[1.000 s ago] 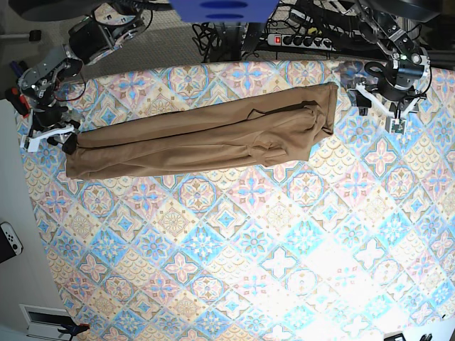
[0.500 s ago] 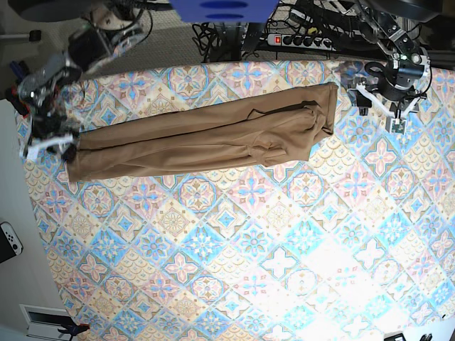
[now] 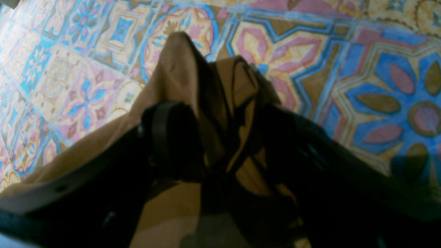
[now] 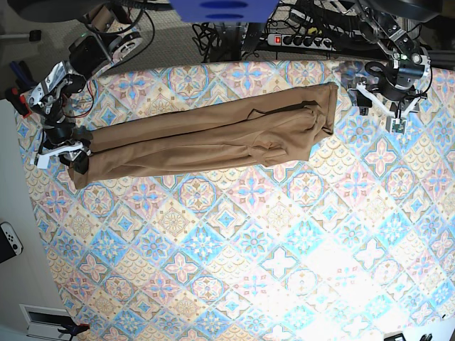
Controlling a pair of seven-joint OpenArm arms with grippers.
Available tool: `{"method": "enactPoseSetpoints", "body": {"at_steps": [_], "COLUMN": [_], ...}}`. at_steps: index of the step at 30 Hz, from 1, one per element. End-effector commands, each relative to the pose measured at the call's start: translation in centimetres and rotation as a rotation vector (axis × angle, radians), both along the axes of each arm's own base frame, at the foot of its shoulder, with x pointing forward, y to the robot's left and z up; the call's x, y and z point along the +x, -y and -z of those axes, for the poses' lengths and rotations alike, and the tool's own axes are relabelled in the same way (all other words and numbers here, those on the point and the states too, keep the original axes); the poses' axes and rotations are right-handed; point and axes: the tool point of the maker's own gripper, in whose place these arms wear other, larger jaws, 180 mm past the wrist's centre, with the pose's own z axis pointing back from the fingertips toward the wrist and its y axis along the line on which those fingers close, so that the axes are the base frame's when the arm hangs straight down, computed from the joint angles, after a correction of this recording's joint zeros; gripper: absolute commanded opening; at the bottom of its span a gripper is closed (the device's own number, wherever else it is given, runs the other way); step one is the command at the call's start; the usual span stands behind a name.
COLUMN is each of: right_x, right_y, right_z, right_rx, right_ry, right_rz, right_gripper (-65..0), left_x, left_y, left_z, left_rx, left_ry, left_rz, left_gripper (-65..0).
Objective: Layout the t-shirt on the table in an organized manner, then fold the t-shirt properly
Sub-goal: 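Drag the strip end with the right gripper outward, then release it, then push the strip end with the right gripper toward the left gripper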
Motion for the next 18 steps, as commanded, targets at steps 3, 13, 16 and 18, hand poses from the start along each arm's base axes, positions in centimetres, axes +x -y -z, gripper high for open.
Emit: {"method": "enactPoseSetpoints", "body": {"at_steps": [3, 13, 16, 18], "right_x": [-1.5, -2.8, -2.7, -2.6], "right_y": [-0.6, -4.6, -5.5, -5.9], "right_z": [1.5, 1.2, 1.0, 1.1], "right_rx": [-0.004, -0.155, -0.175, -0.175], "right_ry": [-0.083, -0.141, -0.140, -0.142], "right_rz": [-0.033, -0.264, -0.305, -0.316], "right_gripper": [-30.8, -30.9, -34.3, -40.9], "left_x": [0.7, 0.8, 0.8, 0.8], "left_y": [-0.2, -0.2, -0.2, -0.2], "left_z": [-1.0, -1.1, -1.1, -1.1], "left_rx": [0.015, 0.015, 0.015, 0.015], "left_ry": [0.040, 0.043, 0.043, 0.043], "left_rz": [0.008, 0.008, 0.008, 0.008], "left_gripper": [-21.8, -21.8, -21.8, -21.8]}}
